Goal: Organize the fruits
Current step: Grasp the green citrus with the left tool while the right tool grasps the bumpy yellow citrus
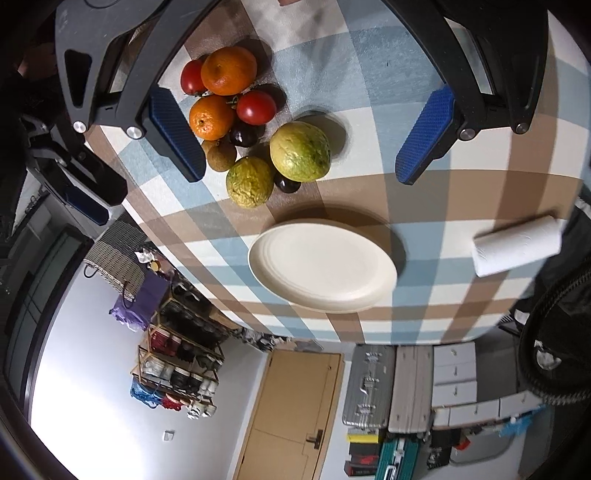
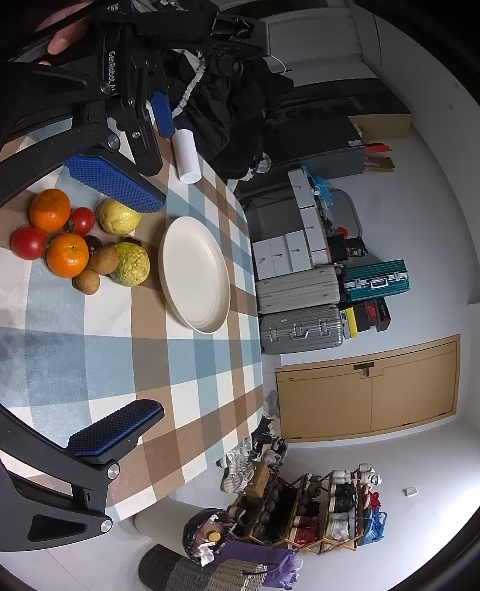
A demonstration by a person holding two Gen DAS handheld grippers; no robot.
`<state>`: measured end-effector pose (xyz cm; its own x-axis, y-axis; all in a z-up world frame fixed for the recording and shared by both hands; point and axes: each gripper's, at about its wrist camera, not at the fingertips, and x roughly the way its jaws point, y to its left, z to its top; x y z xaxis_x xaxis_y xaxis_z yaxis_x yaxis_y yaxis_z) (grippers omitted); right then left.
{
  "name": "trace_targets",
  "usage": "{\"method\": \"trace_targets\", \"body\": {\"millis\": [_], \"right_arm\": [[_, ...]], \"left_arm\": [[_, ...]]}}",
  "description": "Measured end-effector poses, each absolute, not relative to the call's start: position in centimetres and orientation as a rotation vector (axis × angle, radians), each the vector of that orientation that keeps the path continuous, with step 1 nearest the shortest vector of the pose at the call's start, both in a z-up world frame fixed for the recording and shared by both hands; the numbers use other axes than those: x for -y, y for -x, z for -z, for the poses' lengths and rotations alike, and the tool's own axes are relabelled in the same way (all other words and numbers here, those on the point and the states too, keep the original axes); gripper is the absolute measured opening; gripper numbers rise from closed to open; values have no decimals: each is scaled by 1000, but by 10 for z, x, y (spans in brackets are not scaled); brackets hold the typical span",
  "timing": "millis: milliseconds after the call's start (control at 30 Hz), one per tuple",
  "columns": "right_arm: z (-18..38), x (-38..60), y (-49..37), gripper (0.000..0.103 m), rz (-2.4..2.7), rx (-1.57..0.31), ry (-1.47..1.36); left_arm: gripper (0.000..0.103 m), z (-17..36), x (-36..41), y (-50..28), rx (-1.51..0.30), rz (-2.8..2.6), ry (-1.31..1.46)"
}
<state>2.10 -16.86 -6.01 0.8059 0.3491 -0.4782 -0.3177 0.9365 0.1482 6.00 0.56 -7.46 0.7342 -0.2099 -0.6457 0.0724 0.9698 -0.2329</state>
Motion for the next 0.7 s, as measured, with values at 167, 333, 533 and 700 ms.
{"method": "trace_targets", "body": {"millis": [167, 333, 533, 700], "right_arm": [[71, 165, -32, 103, -370, -561, -51], [80, 160, -46, 103, -383, -592, -54], [88, 152, -61, 103, -402, -619, -51], [93, 146, -71, 103, -429, -636, -51]], "left_arm": [[102, 93, -15, -79, -776, 191, 255], [96, 110, -26, -95, -830, 250, 341], [78, 129, -25, -115, -878, 299, 376], [58, 147, -23, -133, -938, 369, 435]]}}
